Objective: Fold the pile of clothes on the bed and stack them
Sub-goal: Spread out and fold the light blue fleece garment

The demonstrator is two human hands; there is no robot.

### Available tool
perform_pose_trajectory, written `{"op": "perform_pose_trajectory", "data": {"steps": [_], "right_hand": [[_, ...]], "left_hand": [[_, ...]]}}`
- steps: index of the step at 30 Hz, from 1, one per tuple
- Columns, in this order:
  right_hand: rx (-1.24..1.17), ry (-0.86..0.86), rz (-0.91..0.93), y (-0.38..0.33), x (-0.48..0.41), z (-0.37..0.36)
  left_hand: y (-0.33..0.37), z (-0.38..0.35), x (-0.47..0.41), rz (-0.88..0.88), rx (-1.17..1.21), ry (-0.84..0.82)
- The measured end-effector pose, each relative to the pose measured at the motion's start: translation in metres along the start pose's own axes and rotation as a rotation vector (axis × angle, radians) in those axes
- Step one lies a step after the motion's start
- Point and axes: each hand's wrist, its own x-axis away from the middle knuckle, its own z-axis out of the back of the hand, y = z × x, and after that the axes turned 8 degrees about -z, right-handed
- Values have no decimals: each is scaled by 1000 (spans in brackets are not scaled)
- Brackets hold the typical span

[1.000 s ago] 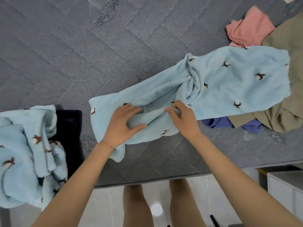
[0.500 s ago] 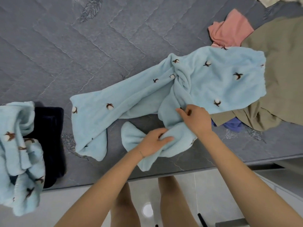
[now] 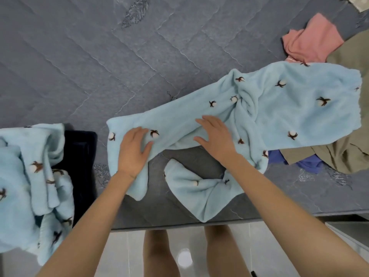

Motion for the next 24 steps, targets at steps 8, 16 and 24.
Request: {"op": "perform_pose_trajectory", "data": {"steps": [8,16,24], "right_hand": [[62,-153,72,-16,-48,-26],[44,-27,145,-17,-55,-37],[-98,144,85,-49,-68,-23]], "left_hand": [[-27,-14,10,-127,-145,-25],[-26,-11,-5,-96,-5,97],[2,22,-43,147,319,317]]}}
